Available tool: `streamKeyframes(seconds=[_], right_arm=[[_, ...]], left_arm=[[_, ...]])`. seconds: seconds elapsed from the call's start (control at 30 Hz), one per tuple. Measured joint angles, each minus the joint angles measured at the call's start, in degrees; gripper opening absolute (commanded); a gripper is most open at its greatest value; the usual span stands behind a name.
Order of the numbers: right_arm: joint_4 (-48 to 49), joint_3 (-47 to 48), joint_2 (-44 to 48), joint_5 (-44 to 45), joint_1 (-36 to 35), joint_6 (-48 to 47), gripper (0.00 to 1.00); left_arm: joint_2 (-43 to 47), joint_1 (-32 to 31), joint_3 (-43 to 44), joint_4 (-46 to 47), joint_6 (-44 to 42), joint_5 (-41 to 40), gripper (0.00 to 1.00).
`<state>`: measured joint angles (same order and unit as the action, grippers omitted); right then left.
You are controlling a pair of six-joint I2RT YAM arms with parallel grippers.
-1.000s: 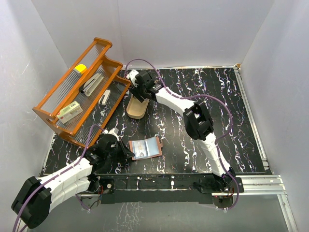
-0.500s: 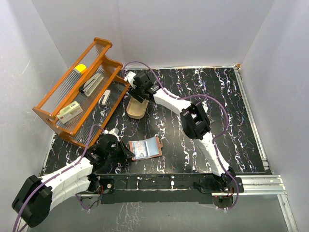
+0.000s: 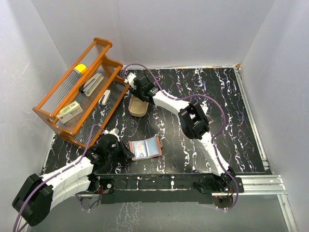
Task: Put the credit cards into the card holder
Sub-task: Pick up the credit card from the storage box.
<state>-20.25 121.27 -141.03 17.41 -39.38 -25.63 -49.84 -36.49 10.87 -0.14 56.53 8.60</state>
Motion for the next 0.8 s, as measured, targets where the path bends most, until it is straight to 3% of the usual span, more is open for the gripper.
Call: streamKeyframes(seconds=[0.8], right_arm=[[1.2, -1.1, 1.3, 0.7, 0.0, -2.4, 0.28]], left_arm=[[-0.1, 0.0, 0.0, 0.1, 0.0, 0.0, 0.00]])
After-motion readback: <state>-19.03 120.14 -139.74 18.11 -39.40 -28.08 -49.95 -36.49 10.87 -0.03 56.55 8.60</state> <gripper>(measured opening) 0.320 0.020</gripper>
